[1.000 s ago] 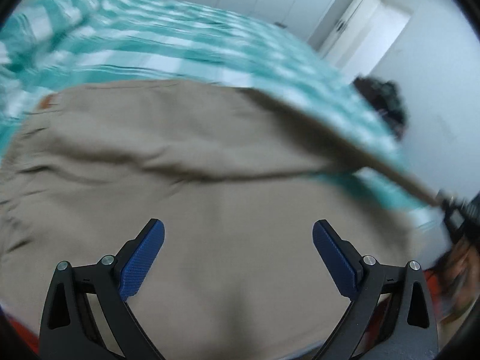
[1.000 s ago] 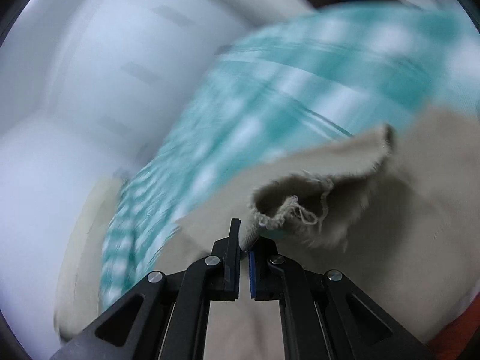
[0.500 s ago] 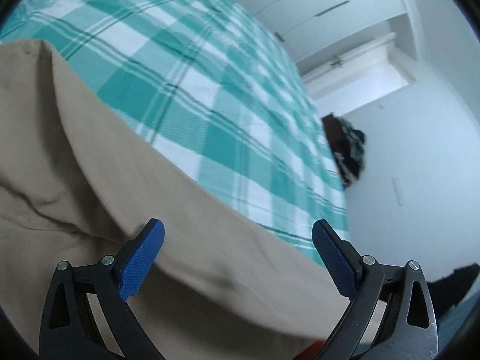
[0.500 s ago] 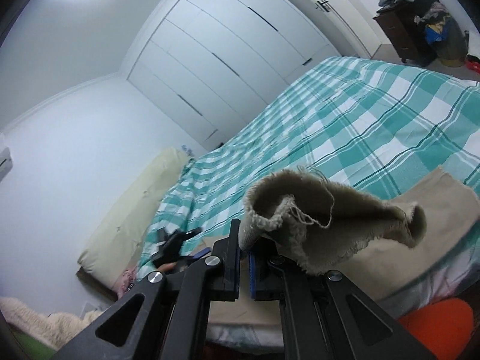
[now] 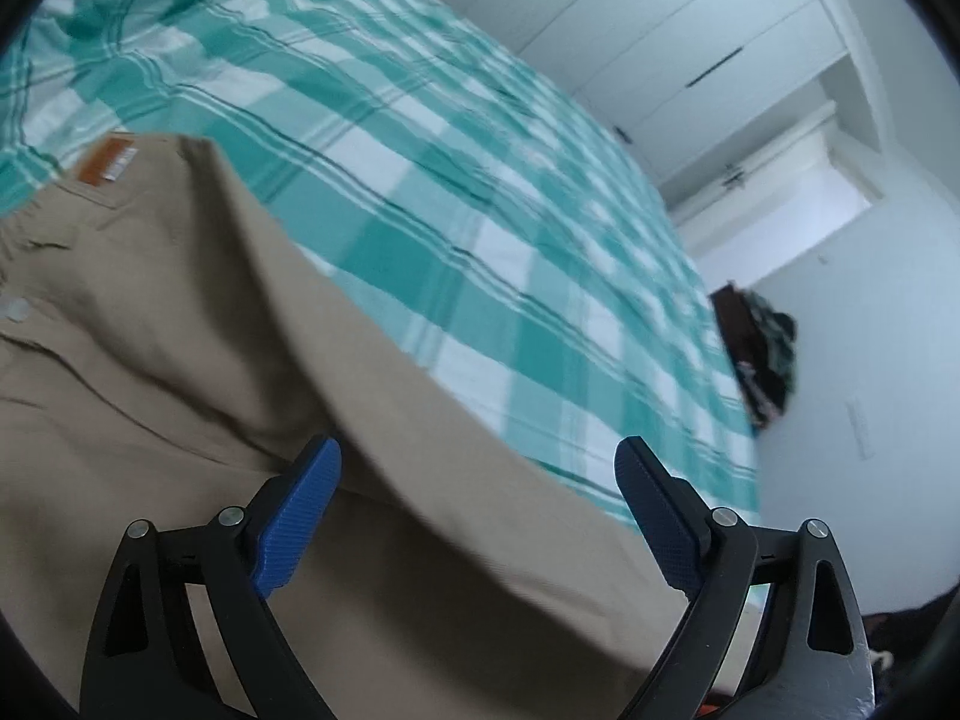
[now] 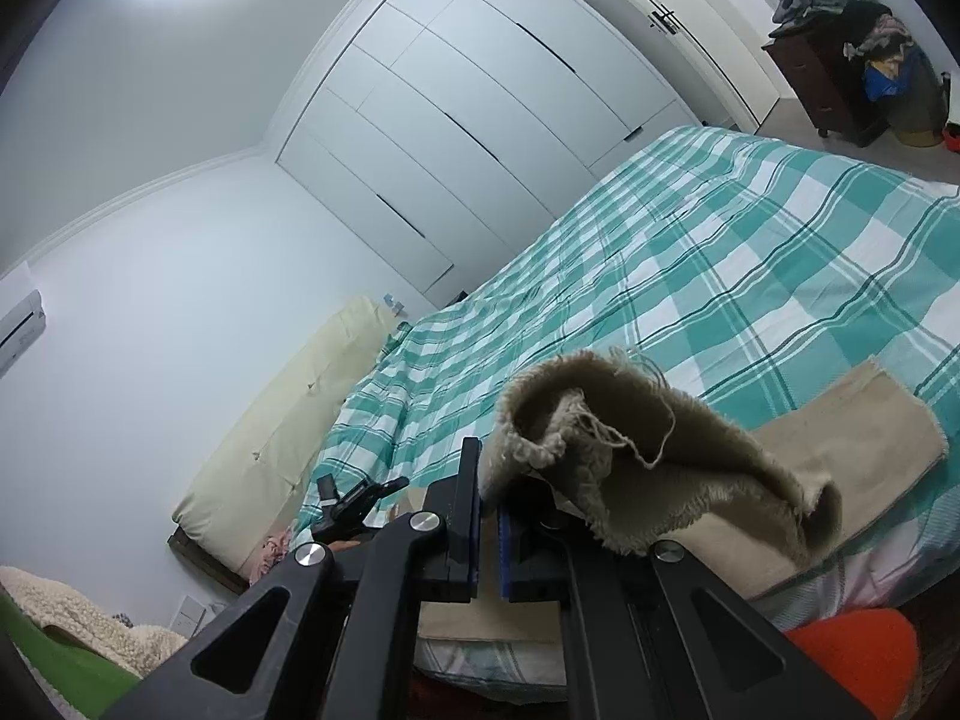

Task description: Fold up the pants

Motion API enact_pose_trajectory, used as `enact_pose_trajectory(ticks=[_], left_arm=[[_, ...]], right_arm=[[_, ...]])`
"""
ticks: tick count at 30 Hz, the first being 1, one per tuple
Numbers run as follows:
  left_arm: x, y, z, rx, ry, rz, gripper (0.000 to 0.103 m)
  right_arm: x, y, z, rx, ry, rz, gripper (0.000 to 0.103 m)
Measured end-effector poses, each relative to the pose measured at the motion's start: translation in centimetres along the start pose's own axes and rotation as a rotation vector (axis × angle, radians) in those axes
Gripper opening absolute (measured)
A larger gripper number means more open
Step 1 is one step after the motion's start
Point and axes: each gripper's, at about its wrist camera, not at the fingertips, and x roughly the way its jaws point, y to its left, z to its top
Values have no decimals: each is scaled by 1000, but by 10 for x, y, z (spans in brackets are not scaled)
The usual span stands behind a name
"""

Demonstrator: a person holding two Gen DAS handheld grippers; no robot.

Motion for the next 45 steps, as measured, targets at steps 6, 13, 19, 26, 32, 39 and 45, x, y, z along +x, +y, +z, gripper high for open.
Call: enact_pose_trajectory(ticks=[6, 13, 19, 26, 32, 39, 45], left_arm=[[43, 19, 5, -69, 154, 65, 58], [55, 2, 19, -102, 180, -84, 2], [-76, -48, 39, 50, -180, -244, 3], [-75, 19, -84, 123, 58, -99, 4], [-28, 30, -149, 137, 217, -13, 3], [-44, 10, -144, 173, 183, -58, 3], [-25, 7, -162, 239, 275, -44, 4]], right_arm=[[2, 12, 5, -45, 22, 55, 4], [9, -25, 17, -6, 107, 19, 4], [53, -60, 79, -25, 27, -137, 4], [57, -67, 80, -144, 116, -54, 5], [87, -203, -21, 53, 510, -533, 5], [70, -189, -12, -19, 429, -558, 5], [40, -193, 4, 57, 336, -634, 5]])
